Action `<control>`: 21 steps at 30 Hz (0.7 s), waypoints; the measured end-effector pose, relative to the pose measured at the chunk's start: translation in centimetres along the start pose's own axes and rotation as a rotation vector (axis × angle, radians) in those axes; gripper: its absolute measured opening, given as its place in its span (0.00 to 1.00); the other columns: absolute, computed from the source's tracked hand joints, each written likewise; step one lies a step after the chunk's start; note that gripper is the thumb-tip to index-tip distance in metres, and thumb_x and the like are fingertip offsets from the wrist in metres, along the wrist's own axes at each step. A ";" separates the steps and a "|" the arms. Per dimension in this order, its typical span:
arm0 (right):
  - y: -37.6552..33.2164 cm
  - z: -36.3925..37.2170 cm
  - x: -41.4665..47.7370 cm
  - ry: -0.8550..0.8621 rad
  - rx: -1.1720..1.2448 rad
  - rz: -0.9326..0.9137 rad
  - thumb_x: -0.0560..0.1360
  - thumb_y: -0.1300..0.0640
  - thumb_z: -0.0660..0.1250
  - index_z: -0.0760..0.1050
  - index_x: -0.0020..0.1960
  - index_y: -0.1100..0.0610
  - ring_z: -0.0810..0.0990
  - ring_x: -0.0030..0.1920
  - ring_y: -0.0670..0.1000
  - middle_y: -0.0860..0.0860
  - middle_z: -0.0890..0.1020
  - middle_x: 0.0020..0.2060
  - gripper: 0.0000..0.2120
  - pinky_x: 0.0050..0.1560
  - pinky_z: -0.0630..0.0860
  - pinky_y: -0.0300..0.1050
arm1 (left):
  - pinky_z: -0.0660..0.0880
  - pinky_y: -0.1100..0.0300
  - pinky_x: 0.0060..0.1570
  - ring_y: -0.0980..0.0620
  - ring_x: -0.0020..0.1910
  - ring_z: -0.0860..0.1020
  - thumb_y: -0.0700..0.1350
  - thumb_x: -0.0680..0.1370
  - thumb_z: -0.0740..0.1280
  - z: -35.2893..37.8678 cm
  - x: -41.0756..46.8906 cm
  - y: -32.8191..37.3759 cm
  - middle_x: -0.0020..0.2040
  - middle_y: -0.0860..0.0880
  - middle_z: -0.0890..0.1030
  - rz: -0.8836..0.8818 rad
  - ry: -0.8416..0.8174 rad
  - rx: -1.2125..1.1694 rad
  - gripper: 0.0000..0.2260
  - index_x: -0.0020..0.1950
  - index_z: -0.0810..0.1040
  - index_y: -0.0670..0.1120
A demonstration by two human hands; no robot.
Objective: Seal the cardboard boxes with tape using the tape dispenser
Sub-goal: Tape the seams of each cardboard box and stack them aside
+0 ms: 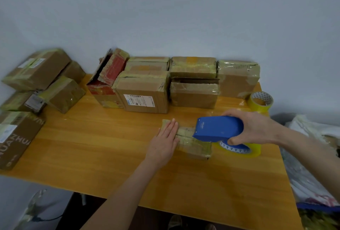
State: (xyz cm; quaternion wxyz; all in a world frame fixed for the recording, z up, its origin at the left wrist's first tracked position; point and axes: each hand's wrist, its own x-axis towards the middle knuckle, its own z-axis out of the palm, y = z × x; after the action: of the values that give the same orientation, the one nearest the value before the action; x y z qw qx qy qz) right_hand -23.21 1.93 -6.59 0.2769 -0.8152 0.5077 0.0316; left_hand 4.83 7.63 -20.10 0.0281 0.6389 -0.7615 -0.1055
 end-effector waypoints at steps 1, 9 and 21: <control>-0.1 0.3 0.1 0.003 -0.007 -0.001 0.66 0.44 0.75 0.65 0.66 0.41 0.78 0.50 0.46 0.43 0.77 0.54 0.32 0.51 0.78 0.45 | 0.45 0.56 0.76 0.59 0.74 0.36 0.57 0.82 0.41 -0.1 0.0 0.1 0.76 0.56 0.38 -0.008 0.003 -0.005 0.23 0.75 0.37 0.53; -0.5 1.3 1.2 0.027 0.024 -0.017 0.66 0.43 0.74 0.64 0.66 0.42 0.78 0.49 0.47 0.43 0.77 0.53 0.32 0.48 0.79 0.48 | 0.35 0.54 0.73 0.51 0.77 0.37 0.70 0.70 0.27 -2.3 0.4 -1.5 0.76 0.51 0.36 0.010 -0.071 0.137 0.38 0.75 0.35 0.51; 0.2 1.6 0.4 -0.030 -0.034 0.028 0.66 0.41 0.74 0.64 0.69 0.42 0.76 0.52 0.46 0.41 0.76 0.55 0.35 0.50 0.77 0.45 | 0.35 0.59 0.73 0.57 0.75 0.36 0.60 0.81 0.40 -0.7 0.5 1.7 0.78 0.53 0.41 0.039 0.007 0.058 0.26 0.78 0.42 0.52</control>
State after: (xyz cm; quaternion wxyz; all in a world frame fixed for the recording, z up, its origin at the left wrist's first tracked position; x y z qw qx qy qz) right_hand -22.85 2.35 -8.18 0.2704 -0.8120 0.5142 0.0564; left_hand 3.20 7.30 -19.14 0.0142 0.6250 -0.7763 -0.0804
